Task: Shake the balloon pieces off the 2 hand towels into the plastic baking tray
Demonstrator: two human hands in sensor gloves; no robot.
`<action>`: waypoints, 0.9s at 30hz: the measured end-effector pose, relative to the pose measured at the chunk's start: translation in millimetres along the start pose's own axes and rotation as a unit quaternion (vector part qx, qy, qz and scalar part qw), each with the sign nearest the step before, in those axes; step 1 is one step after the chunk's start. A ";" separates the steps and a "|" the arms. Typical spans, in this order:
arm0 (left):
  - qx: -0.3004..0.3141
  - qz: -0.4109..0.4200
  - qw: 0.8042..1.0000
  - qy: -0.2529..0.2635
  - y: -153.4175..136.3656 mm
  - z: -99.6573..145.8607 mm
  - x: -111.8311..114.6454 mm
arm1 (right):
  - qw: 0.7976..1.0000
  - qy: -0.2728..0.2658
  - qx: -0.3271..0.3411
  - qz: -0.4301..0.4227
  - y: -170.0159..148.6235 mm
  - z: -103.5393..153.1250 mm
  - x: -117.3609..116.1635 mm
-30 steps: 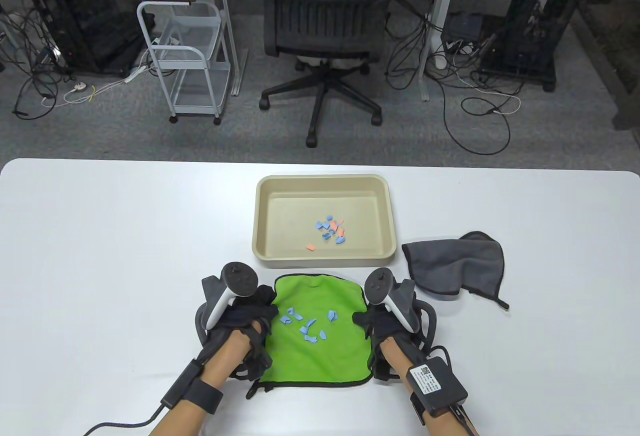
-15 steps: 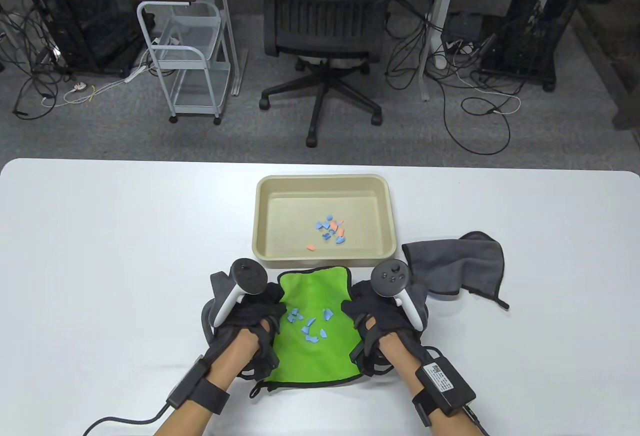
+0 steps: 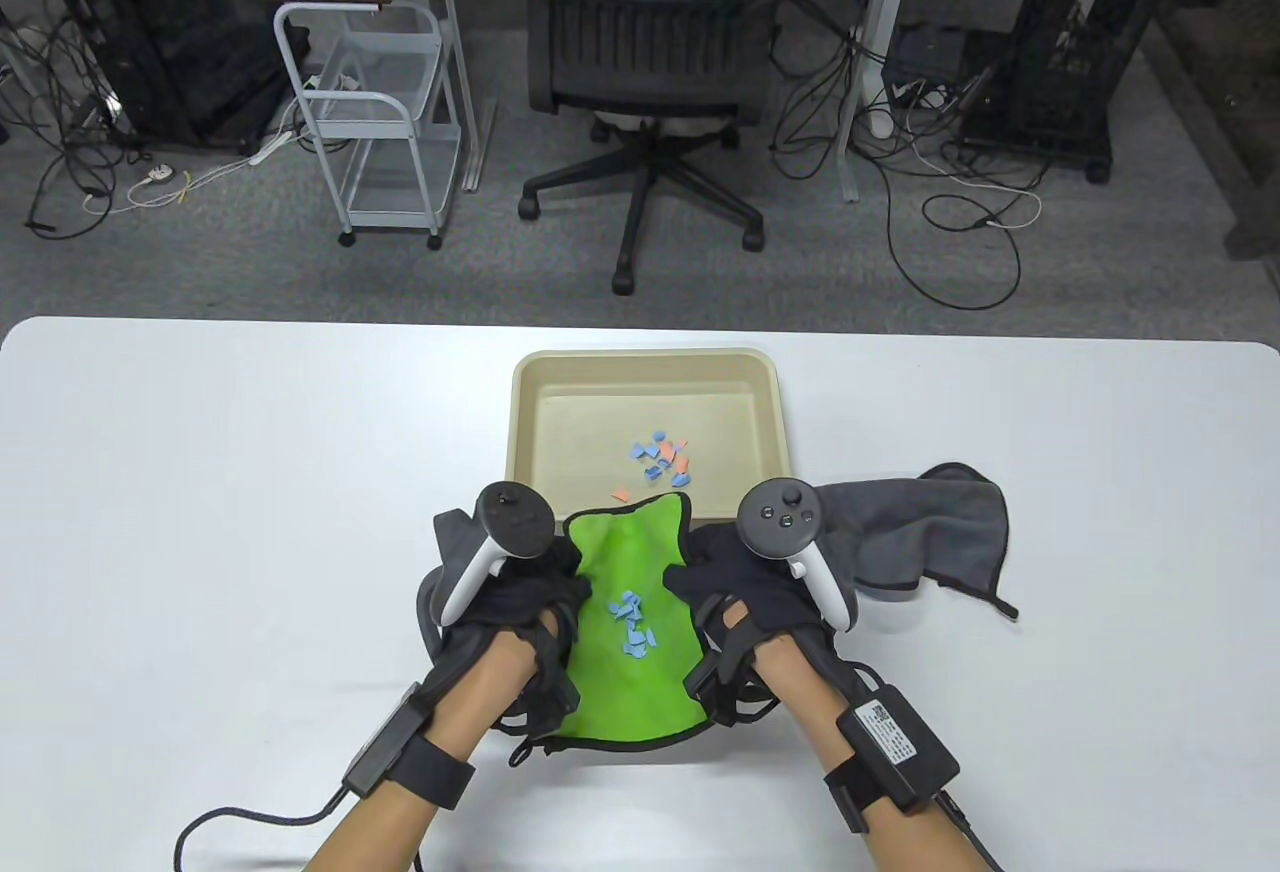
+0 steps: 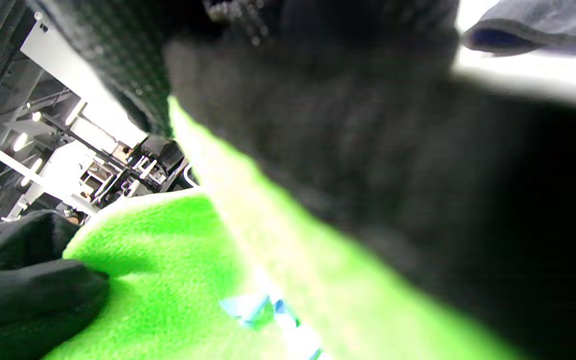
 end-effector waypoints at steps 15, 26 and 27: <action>-0.027 0.122 0.991 0.038 59.2 -56.3 -91.7 | 0.990 -0.038 -0.028 -0.131 38.2 -64.3 63.9; 0.043 0.266 0.950 0.157 71.5 -106.5 -108.4 | 0.965 -0.215 0.076 -0.130 44.7 -100.1 99.2; 0.045 0.274 0.946 0.167 69.2 -108.1 -106.1 | 0.959 -0.237 0.093 -0.124 43.2 -99.0 100.0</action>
Point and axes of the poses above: the tracker on the back of each hand, its own y axis roughly to the thumb side, its own z axis roughly from the fingertips to the wrist, x = y × z, the point moved 4 cm from there along -z, roughly from the wrist to the fingertips, and after that the axes turned 3 degrees about -z, right-handed, at the moved point
